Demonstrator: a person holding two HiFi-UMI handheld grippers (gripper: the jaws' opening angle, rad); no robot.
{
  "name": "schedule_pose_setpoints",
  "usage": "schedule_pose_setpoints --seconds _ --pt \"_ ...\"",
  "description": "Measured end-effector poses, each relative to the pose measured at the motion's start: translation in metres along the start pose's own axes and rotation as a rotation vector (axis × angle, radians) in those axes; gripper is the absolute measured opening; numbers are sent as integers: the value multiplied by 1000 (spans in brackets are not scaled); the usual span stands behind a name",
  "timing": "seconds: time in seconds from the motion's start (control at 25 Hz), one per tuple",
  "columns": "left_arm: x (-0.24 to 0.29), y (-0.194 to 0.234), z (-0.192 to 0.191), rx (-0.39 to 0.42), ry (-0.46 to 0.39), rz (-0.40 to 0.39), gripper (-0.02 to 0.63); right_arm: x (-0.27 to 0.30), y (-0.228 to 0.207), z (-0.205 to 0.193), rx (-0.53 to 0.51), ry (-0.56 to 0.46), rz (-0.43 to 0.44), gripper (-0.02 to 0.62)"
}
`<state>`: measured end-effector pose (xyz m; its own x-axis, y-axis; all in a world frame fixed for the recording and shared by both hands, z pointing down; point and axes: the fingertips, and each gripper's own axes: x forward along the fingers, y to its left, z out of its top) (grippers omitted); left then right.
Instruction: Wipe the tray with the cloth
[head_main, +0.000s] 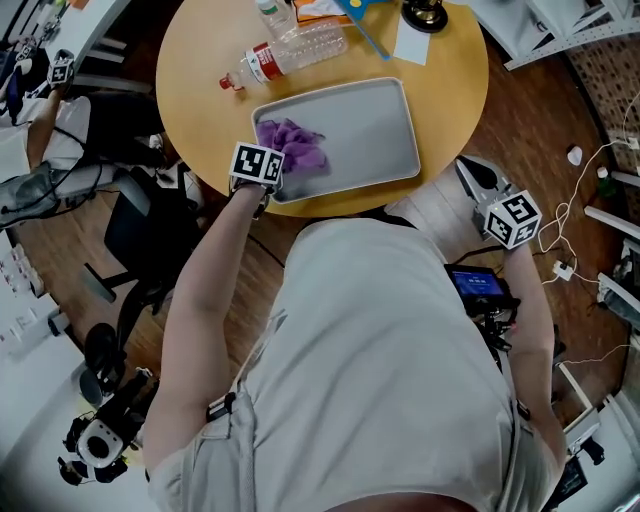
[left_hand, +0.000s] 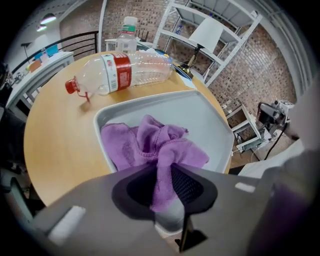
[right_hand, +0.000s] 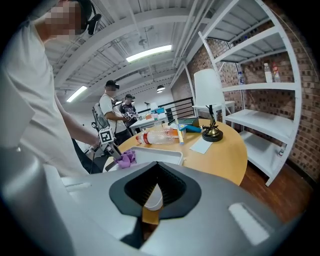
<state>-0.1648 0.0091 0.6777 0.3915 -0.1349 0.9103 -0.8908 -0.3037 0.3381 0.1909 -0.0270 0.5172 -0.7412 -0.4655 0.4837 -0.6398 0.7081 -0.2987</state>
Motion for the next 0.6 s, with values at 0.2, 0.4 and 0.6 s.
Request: schedule_pose_setpoints --seconds 0.2,0.4,0.6 --pt "-8 16 -16 -18 6 6 95 4 8 -4 -1 8 9 3" --pt "-7 14 -19 98 20 -1 95 4 10 -5 2 10 6 3" --pt "-7 -4 -33 410 130 -9 95 4 11 -9 9 14 7 3"
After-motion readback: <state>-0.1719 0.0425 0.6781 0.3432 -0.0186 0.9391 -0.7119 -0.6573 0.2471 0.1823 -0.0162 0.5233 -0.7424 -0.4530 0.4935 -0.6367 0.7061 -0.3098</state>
